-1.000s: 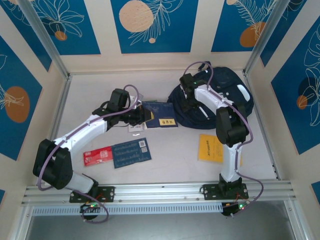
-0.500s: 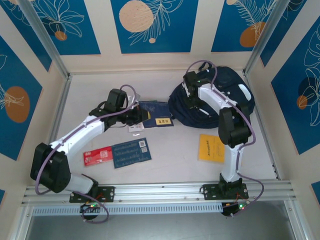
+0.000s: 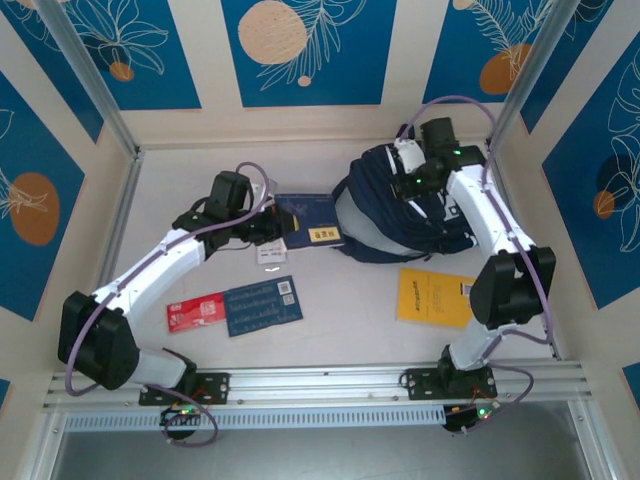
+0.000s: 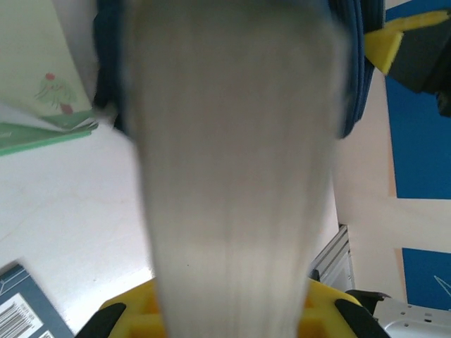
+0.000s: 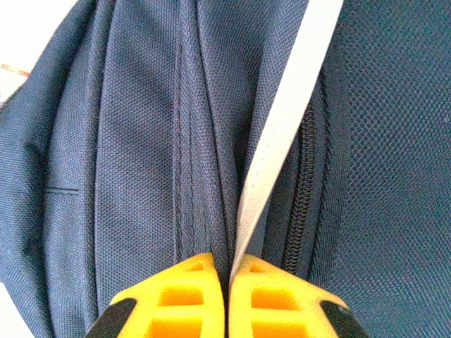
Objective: Pack the student bag
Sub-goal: Open the student bag at the top-right of the table, then place the book in the student bag.
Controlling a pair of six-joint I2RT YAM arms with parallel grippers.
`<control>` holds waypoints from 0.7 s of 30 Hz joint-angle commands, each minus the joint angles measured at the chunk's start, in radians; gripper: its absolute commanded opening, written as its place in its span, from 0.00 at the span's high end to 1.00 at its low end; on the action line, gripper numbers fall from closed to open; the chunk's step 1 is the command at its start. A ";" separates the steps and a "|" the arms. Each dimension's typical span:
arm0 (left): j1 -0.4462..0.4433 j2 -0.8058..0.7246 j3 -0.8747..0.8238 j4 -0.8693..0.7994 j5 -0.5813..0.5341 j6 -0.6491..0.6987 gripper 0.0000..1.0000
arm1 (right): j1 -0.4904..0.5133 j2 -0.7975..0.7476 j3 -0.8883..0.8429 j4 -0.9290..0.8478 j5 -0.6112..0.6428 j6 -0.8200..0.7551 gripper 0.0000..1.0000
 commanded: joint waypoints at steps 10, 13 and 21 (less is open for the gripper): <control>0.009 0.139 0.163 0.155 0.079 -0.129 1.00 | -0.260 -0.184 -0.136 0.247 -0.825 0.159 1.00; -0.017 0.186 0.171 0.229 0.094 -0.183 1.00 | -0.271 -0.181 -0.144 0.291 -0.838 0.224 1.00; -0.100 0.299 0.189 0.397 0.058 -0.277 1.00 | -0.278 -0.174 -0.185 0.415 -0.894 0.360 1.00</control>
